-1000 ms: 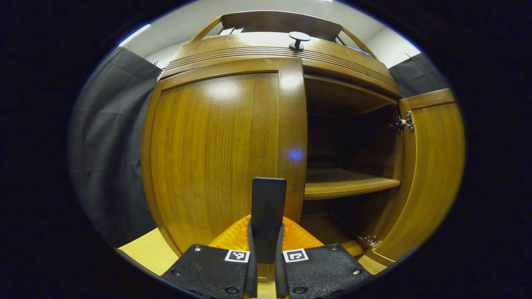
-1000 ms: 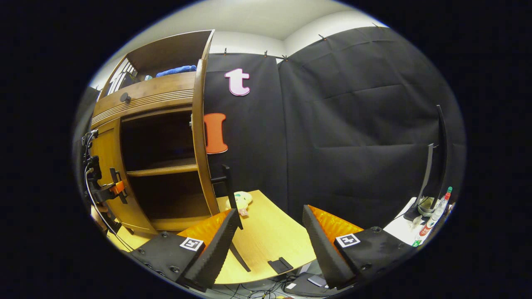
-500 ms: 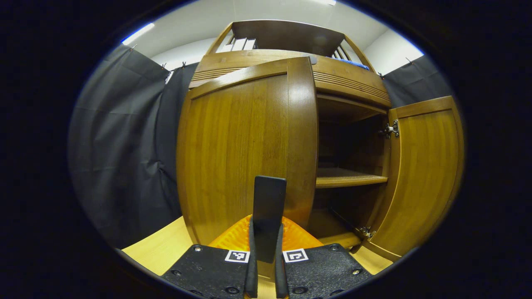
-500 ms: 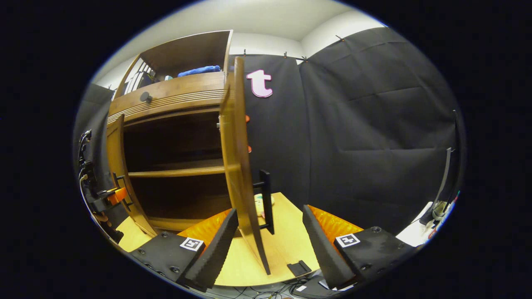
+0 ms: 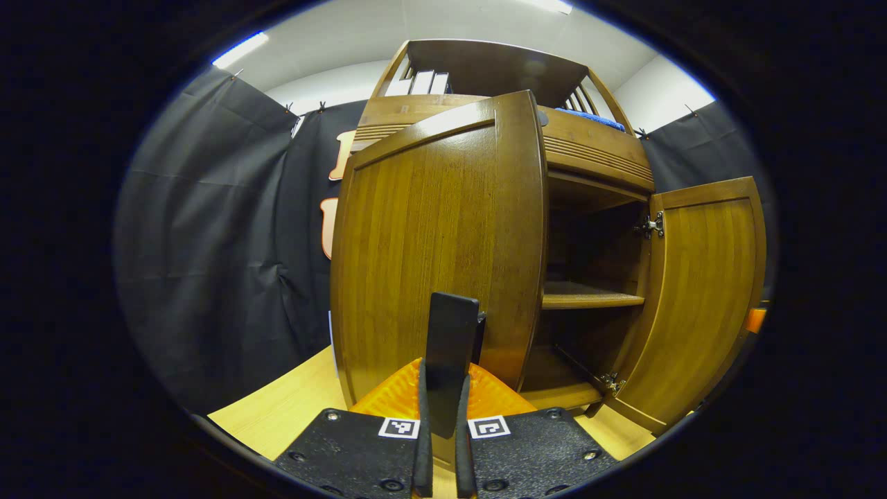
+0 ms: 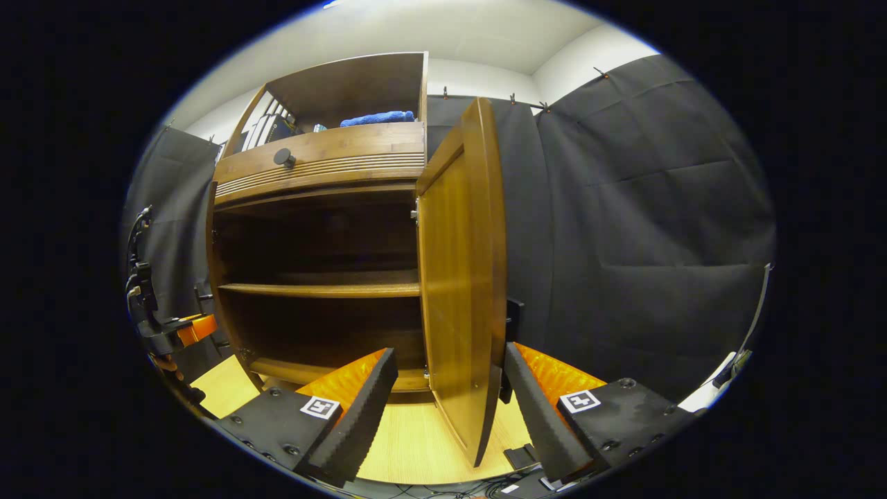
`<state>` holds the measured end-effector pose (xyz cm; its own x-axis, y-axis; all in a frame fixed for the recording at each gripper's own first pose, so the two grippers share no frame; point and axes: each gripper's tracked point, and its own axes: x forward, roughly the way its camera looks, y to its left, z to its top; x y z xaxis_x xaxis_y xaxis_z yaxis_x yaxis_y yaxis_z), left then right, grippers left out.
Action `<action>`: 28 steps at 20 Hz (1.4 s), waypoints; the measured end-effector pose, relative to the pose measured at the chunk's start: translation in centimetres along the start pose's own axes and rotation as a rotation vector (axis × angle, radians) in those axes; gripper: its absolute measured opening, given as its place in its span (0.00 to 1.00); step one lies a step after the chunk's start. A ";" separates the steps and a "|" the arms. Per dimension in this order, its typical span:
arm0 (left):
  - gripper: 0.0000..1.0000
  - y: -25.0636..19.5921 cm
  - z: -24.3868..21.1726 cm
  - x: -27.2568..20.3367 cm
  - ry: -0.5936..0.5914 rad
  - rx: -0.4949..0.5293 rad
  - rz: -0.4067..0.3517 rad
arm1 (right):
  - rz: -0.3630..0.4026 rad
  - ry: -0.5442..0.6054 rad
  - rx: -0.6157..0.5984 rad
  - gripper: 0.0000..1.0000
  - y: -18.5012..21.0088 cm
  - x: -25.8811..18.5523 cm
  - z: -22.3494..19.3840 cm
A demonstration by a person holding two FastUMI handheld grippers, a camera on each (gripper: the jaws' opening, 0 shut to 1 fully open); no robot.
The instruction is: Open the right door of the double-door shoe cabinet with the right hand, and open the left door with the left hand.
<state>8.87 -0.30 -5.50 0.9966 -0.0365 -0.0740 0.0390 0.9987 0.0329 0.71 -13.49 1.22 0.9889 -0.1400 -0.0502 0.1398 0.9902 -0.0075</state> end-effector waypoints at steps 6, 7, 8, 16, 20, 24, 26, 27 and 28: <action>0.10 2.2 0.2 -1.8 -0.008 0.000 0.036 | -0.027 -0.018 -0.008 1.00 -0.2 -0.2 0.3; 0.10 2.6 0.3 -2.0 -0.008 -0.009 0.036 | -0.030 -0.015 -0.008 1.00 -0.2 -0.3 0.2; 0.10 2.8 0.3 -2.2 -0.004 -0.016 0.035 | -0.035 -0.013 -0.009 1.00 -0.2 -0.3 0.2; 0.08 6.7 0.1 -4.5 0.005 -0.025 0.066 | -0.062 0.003 -0.010 1.00 2.4 -2.4 -1.0; 0.05 9.0 0.3 -4.8 0.011 -0.023 0.055 | -0.065 0.005 -0.005 1.00 5.1 -2.8 -1.4; 0.07 10.8 0.4 -5.4 0.009 -0.022 0.038 | -0.042 0.014 -0.014 0.94 8.9 -3.1 -1.7; 0.07 12.1 0.6 -5.2 0.010 -0.045 0.040 | -0.024 0.009 -0.027 0.94 11.0 -3.3 -1.6; 0.05 12.9 0.7 -5.1 0.010 -0.051 0.043 | -0.013 0.007 -0.034 0.94 12.2 -3.4 -1.5; 0.05 13.5 0.7 -5.1 0.011 -0.056 0.046 | -0.002 0.005 -0.042 0.94 13.3 -3.5 -1.4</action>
<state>4.41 13.39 -3.97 0.9964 0.0094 -0.0842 -0.0110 0.9998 -0.0194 -0.99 0.12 -0.13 0.9883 -0.1420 -0.0548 0.1394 0.9890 -0.0491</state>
